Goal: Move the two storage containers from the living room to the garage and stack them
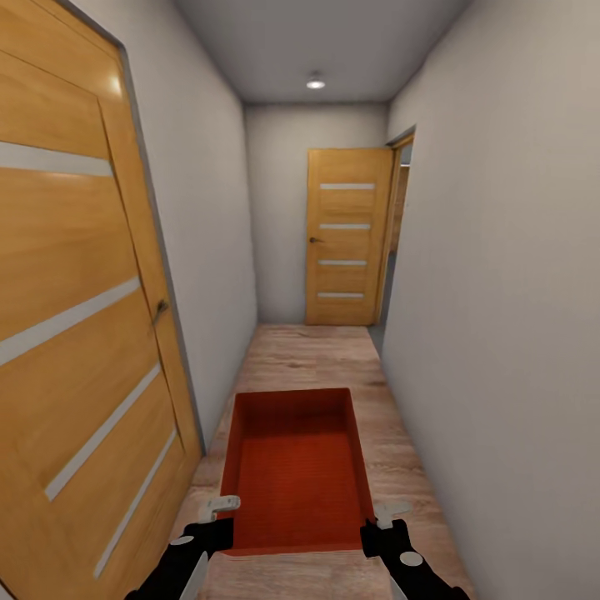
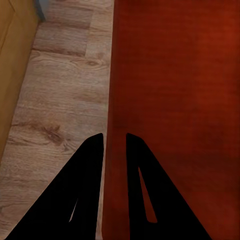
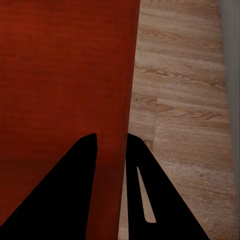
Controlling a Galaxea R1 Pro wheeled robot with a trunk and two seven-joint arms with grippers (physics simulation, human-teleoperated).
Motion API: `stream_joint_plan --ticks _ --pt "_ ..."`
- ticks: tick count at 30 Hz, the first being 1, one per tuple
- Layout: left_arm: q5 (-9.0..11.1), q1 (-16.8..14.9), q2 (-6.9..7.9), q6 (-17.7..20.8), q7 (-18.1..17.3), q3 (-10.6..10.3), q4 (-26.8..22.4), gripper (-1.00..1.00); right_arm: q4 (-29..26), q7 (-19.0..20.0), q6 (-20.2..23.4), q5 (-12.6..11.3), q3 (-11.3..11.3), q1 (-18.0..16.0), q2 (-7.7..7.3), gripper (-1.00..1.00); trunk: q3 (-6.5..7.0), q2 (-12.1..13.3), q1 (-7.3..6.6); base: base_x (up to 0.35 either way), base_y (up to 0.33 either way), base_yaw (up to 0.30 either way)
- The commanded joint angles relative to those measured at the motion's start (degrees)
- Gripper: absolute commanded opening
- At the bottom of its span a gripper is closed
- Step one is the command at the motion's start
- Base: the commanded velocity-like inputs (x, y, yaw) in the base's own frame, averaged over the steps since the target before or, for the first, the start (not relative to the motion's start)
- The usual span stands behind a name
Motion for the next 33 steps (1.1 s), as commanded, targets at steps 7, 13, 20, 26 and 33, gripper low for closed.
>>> stream_joint_plan --ticks 7,13,20,26,33 --pt "-1.7 0.1 -0.06 -0.7 0.5 0.0 -0.2 -1.0 0.1 1.1 0.0 -1.4 -0.2 -0.1 1.68 -1.0 -0.02 0.0 0.05 0.327 0.0 -0.065" --pt "-1.7 0.1 -0.06 -0.8 0.5 0.0 -0.2 -1.0 0.1 1.1 -0.1 -1.4 -0.3 -0.1 1.68 -1.0 -0.02 0.0 0.05 0.327 0.0 -0.088" --pt "-1.7 0.1 -0.06 -0.8 0.5 0.0 -0.2 -1.0 0.1 1.1 -0.1 -1.4 -0.3 -0.1 1.68 -1.0 -0.02 0.0 0.05 0.327 0.0 -0.005" --pt "-0.1 0.3 -0.61 -0.1 0.5 0.4 0.2 -1.0 1.1 -0.5 -0.1 0.1 0.5 0.0 0.35 -1.0 -0.02 0.0 0.05 0.0 0.0 0.0" --pt "2.4 0.3 1.02 0.1 0.5 -0.5 0.2 -1.0 1.3 -0.7 -0.1 0.6 0.5 0.0 1.19 -1.0 -0.02 0.0 0.05 0.144 0.0 0.0"
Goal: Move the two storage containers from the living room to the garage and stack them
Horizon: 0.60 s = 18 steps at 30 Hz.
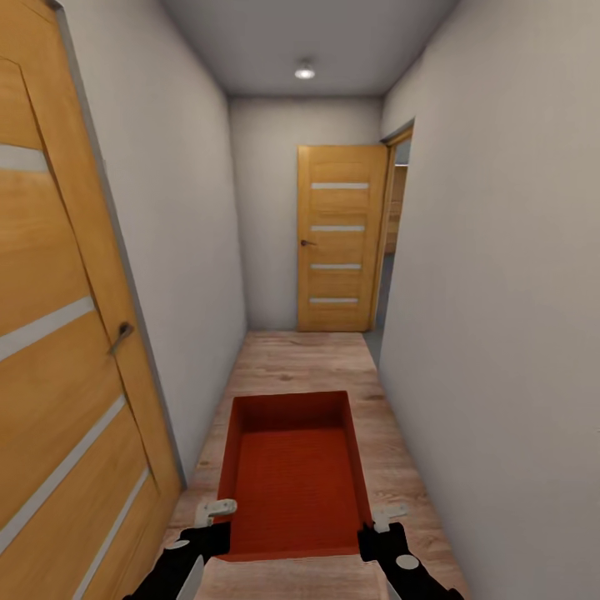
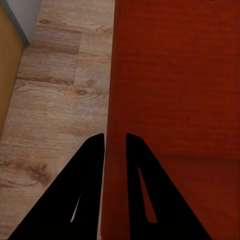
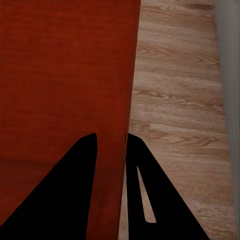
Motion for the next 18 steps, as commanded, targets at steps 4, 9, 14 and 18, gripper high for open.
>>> stream_joint_plan --ticks 4,9,14,18 --pt "0.6 -0.1 0.04 -0.3 0.4 0.2 -0.2 -1.0 0.2 -0.2 -0.1 0.0 0.6 0.0 0.37 -1.0 -0.02 0.0 0.05 0.321 0.0 0.0" --pt "0.6 -0.1 0.04 -0.3 0.4 0.1 -0.2 -1.0 0.2 -0.1 -0.1 0.6 0.0 0.0 0.44 -1.0 -0.02 0.0 0.05 0.328 0.0 0.0" --pt "-2.6 -0.1 0.04 -2.3 0.4 1.3 -0.4 -1.0 0.2 -0.1 -0.1 -1.0 0.9 0.0 1.87 -1.0 -0.02 0.0 0.05 0.328 0.0 0.0" --pt "-2.6 -0.1 0.04 -2.3 0.4 1.3 -0.4 -1.0 0.2 -0.1 -0.1 -1.0 0.9 0.0 1.87 -1.0 -0.02 0.0 0.05 0.328 0.0 0.0"
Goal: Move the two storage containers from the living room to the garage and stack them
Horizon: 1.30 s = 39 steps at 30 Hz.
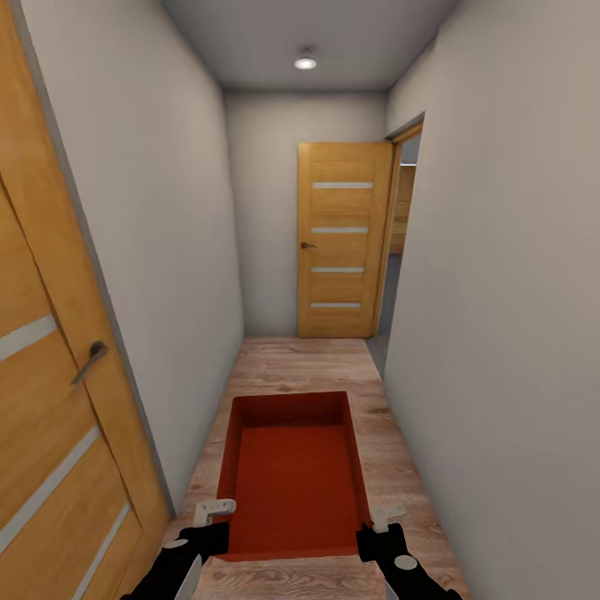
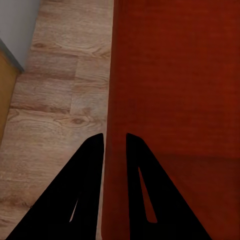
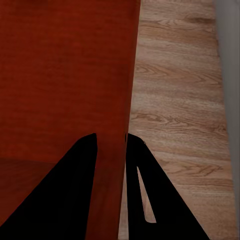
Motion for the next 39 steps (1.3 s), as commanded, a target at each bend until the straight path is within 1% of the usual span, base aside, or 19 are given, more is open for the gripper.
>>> stream_joint_plan --ticks 1,39 --pt "-1.1 0.0 -0.08 -2.8 1.4 0.4 -0.2 -1.0 0.1 0.4 -0.1 -0.4 0.4 0.0 1.57 -1.0 -0.03 0.0 0.05 0.328 0.0 0.0" --pt "-1.1 0.0 -0.09 -2.8 1.4 0.4 -0.2 -1.0 0.2 0.4 -0.1 -0.4 0.5 0.0 1.57 -1.0 -0.03 0.0 0.05 0.328 0.0 0.0"
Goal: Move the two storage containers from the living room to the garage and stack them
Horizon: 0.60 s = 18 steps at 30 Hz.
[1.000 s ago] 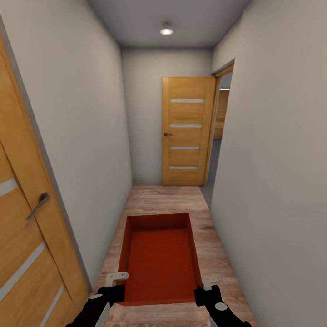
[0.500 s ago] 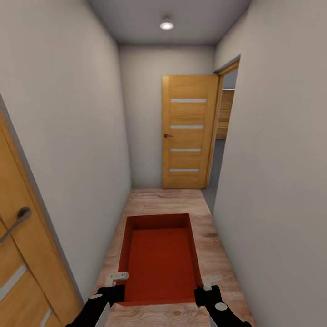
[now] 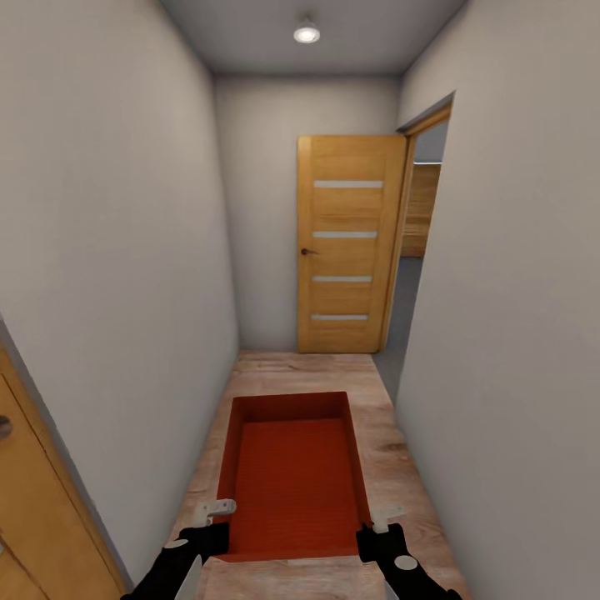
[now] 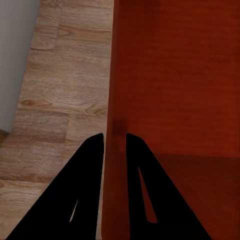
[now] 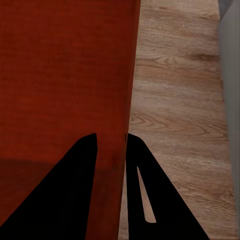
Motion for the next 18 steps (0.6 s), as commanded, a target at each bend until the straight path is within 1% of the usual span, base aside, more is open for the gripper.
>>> stream_joint_plan --ticks 1,18 --pt "-1.1 0.0 -0.08 -2.8 1.4 0.4 -0.2 -1.0 0.1 0.4 -0.1 -0.4 0.5 0.0 1.59 -1.0 -0.03 0.0 0.05 0.328 0.0 0.0" --pt "-1.1 0.0 -0.15 -2.8 1.4 0.3 -0.2 -1.0 0.1 0.4 -0.2 -0.4 0.5 0.0 1.59 -1.0 -0.03 0.0 0.05 0.328 0.0 0.0"
